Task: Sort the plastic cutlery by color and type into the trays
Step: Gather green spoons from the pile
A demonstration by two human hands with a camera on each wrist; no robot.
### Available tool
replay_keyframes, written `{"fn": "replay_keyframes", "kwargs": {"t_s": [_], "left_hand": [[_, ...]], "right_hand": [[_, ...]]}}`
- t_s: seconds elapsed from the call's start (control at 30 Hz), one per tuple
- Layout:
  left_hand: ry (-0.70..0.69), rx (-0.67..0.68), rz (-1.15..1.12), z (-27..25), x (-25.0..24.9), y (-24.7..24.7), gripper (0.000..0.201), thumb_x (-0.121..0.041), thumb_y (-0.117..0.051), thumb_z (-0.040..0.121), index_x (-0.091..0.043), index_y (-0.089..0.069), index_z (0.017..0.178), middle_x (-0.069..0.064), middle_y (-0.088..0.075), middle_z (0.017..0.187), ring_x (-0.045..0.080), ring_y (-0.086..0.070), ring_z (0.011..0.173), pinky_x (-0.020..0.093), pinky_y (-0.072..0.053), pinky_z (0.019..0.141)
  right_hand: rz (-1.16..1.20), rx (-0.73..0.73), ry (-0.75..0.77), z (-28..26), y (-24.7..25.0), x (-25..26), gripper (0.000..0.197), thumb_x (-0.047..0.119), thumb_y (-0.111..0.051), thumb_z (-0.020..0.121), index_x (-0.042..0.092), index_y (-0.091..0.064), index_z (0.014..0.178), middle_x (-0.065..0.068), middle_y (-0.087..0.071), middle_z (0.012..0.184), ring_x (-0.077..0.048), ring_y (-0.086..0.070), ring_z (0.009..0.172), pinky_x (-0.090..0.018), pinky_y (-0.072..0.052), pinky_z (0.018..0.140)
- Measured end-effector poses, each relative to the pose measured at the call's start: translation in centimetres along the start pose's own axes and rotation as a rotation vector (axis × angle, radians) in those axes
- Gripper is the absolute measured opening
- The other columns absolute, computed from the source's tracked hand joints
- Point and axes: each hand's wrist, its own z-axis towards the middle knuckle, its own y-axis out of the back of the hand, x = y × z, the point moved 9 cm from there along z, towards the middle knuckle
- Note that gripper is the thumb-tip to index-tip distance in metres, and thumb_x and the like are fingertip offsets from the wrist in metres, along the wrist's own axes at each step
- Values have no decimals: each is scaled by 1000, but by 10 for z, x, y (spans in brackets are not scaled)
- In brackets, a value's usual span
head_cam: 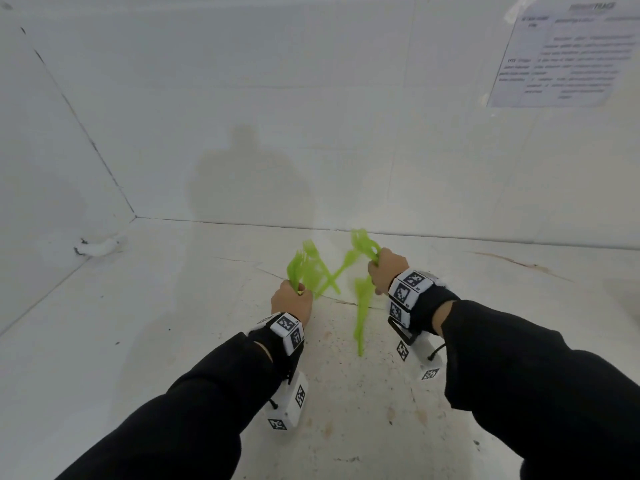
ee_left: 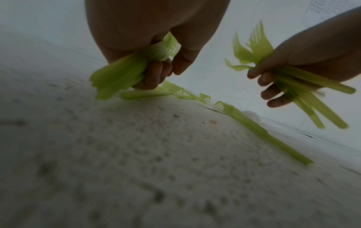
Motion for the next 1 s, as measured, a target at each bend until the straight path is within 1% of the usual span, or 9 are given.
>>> {"fn": "replay_keyframes", "kwargs": {"t_s": [0.13, 0.2, 0.27, 0.3, 0.43, 0.63, 0.83, 0.93, 1.0], "left_hand": [[5, 28, -73, -5, -4, -7, 30, -22, -45, 94, 2, -55, 107, 20, -59, 103, 35, -55, 98, 33, -41, 78], [25, 90, -263, -12, -6, -16, 21, -22, -45, 93, -4, -56, 96, 15, -58, 87, 28, -55, 70, 29, -41, 62], [52, 167, -444, -22, -8, -25, 15, -21, -43, 95, -11, -53, 89, 7, -54, 72, 17, -44, 41, 19, -33, 41], [57, 200, -503, -28, -10, -28, 16, -21, -41, 96, -13, -51, 88, 4, -53, 67, 13, -40, 35, 17, -30, 37], [84, 309, -644, -46, -17, -37, 24, -16, -31, 97, -12, -51, 84, 4, -50, 64, 14, -36, 37, 16, -24, 40], [64, 360, -626, -64, -14, -36, 27, -17, -30, 95, -9, -51, 80, 6, -54, 65, 13, -35, 36, 15, -25, 38], [199, 547, -791, -84, -10, -41, 36, -23, -28, 92, -5, -58, 82, 8, -62, 59, 22, -49, 38, 18, -38, 44], [176, 553, -751, -94, -12, -40, 36, -24, -29, 95, -8, -60, 84, 3, -62, 54, 18, -45, 35, 18, -37, 45], [158, 534, -726, -99, -11, -40, 35, -23, -29, 97, -8, -58, 85, 1, -58, 49, 15, -40, 31, 16, -34, 42]], "right_hand": [[419, 114, -198, -8, -21, -21, 17, 10, -40, 93, -2, -51, 88, -14, -55, 72, -26, -50, 59, -35, -43, 65], [639, 162, -229, -18, -29, -13, 16, 9, -40, 94, 3, -48, 80, -9, -47, 67, -22, -42, 51, -31, -39, 56], [745, 192, -210, -26, -36, 1, 18, 6, -39, 95, 8, -46, 78, -8, -43, 70, -21, -42, 48, -28, -37, 49], [752, 205, -187, -30, -39, 8, 20, 5, -39, 94, 10, -47, 77, -7, -42, 70, -21, -43, 49, -28, -37, 48], [626, 205, -37, -39, -52, 23, 24, 11, -47, 92, 13, -48, 68, -10, -47, 66, -21, -41, 49, -28, -34, 48], [746, 103, 37, -49, -50, 24, 19, 25, -67, 84, 16, -55, 72, 0, -50, 56, -17, -44, 45, -23, -37, 43], [752, 177, 105, -65, -45, 25, 18, 8, -61, 85, 19, -54, 72, 0, -51, 60, -5, -48, 37, -16, -38, 39], [626, 121, 177, -69, -40, 22, 14, 14, -68, 81, 21, -56, 81, 2, -59, 70, -15, -61, 65, -26, -50, 59], [531, 108, 189, -72, -36, 19, 15, 23, -70, 80, 22, -56, 85, 2, -58, 73, -17, -59, 69, -23, -41, 53]]}}
